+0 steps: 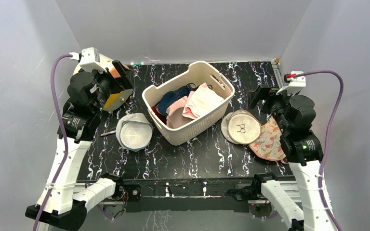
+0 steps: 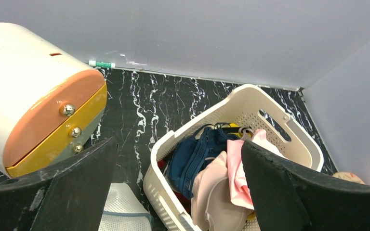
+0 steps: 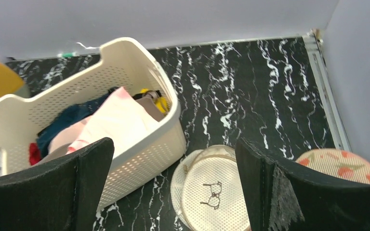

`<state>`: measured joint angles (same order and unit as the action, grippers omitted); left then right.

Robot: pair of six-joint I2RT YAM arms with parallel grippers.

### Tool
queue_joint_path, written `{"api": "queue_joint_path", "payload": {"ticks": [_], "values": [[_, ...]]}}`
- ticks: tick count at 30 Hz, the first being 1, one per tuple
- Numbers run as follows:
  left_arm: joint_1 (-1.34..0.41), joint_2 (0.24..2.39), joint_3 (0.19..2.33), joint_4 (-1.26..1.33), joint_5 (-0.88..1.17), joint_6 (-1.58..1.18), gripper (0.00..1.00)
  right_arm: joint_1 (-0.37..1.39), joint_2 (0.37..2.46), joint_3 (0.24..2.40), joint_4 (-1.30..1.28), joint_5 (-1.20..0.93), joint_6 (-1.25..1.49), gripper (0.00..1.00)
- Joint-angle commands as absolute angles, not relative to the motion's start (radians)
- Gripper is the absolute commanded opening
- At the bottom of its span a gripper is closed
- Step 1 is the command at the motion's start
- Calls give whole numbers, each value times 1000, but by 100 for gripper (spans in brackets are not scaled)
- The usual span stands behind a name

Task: Unzip the laundry bag and remove the bra
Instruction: Move the bin to the center of the board.

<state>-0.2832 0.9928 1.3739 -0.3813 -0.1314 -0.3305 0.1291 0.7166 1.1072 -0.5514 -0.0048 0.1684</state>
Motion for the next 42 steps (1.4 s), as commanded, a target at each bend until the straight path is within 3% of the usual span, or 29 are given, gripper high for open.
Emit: {"api": "queue_joint_path", "payload": {"ticks": [1, 9, 19, 34, 42], "values": [[-249, 968, 1365, -319, -147, -350, 98, 113, 734, 1065, -468, 95, 192, 98], [-214, 957, 1301, -227, -112, -347, 98, 92, 740, 1004, -458, 188, 254, 98], [-251, 945, 1163, -76, -109, -268, 98, 76, 740, 1023, -574, 156, 347, 98], [-329, 878, 990, 37, -83, -178, 98, 71, 693, 888, -620, -434, 303, 98], [-371, 878, 970, 51, -85, -167, 98, 78, 740, 795, -562, -614, 335, 98]]}}
